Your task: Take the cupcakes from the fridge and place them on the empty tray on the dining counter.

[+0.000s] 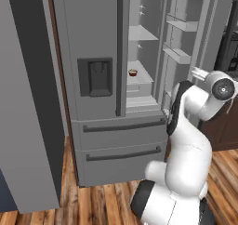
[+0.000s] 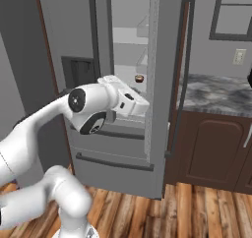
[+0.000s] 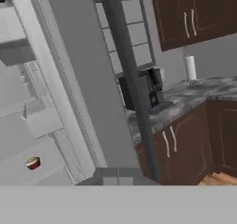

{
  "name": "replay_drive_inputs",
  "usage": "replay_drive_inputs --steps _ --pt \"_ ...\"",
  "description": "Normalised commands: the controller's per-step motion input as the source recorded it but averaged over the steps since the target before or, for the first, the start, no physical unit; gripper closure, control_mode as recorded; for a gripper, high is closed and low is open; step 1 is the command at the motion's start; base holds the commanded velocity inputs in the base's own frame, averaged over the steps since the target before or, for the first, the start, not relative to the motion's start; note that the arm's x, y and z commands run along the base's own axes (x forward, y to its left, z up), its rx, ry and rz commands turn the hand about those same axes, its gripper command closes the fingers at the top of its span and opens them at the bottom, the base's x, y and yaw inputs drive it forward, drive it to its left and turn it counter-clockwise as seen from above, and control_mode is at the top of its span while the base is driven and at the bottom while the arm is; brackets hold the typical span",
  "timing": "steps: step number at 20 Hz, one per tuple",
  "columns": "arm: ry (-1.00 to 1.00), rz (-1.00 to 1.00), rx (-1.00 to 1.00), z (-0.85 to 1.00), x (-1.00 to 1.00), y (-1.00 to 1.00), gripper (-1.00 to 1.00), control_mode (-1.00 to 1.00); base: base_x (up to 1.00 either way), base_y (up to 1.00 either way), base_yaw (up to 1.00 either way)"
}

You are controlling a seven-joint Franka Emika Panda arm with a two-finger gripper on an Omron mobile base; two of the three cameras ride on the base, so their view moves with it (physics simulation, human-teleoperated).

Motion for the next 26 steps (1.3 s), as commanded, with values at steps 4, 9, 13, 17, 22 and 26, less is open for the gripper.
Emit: replay_drive_inputs --steps 4,9,13,17,22,26 --pt "0.45 0.67 0.04 0.82 0.00 1.00 1.00 -1.00 0.00 0.00 0.00" --pt "0.33 0.55 0.08 0.36 0.03 1.00 1.00 -1.00 0.00 0.00 0.00" --pt "0.12 0.20 0.00 -0.13 0.04 0.92 1.00 -1.00 0.00 0.00 0.00" --pt "0.12 0.01 -0.05 -0.24 0.00 0.78 1.00 -1.00 0.00 0.00 0.00" --pt "-0.09 0.00 -0.10 -0.40 -0.32 0.27 -1.00 -1.00 0.00 0.00 0.00" --pt "0.00 0.00 0.01 0.10 -1.00 -0.09 -1.00 -1.00 0.00 0.00 0.00"
